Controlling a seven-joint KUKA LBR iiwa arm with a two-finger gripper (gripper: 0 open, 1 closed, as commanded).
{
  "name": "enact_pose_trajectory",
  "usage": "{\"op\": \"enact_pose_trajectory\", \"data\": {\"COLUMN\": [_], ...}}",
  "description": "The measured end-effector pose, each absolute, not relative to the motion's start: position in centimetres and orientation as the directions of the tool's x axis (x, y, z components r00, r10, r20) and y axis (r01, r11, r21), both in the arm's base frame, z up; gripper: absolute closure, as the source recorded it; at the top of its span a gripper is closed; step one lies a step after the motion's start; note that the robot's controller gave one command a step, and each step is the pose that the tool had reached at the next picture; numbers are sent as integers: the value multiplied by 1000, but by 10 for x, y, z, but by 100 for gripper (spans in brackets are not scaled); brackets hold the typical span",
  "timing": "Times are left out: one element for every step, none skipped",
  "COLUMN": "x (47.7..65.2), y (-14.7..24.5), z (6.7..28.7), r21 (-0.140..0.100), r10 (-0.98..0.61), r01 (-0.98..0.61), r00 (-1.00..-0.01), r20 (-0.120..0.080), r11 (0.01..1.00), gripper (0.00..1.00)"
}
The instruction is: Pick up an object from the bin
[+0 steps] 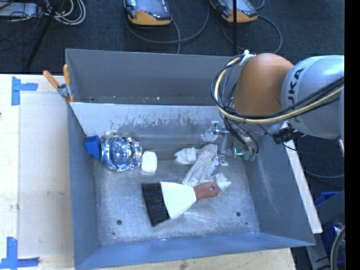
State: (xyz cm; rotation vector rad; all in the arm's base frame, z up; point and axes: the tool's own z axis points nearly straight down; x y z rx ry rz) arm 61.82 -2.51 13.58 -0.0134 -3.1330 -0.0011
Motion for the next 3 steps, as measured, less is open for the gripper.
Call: {"op": "enact_pose_trajectory", "data": {"x": [620, 622, 622], "y": [-25, -33, -33], "z": [140, 82, 82], "r21": [0, 1, 1], "r10": [8, -25, -26], "r01": [8, -25, -26], "r00": [-1000, -1000, -1000], "r20": [1, -7, -7], "r11": [1000, 1000, 1000], "gripper": [0, 100, 100]}}
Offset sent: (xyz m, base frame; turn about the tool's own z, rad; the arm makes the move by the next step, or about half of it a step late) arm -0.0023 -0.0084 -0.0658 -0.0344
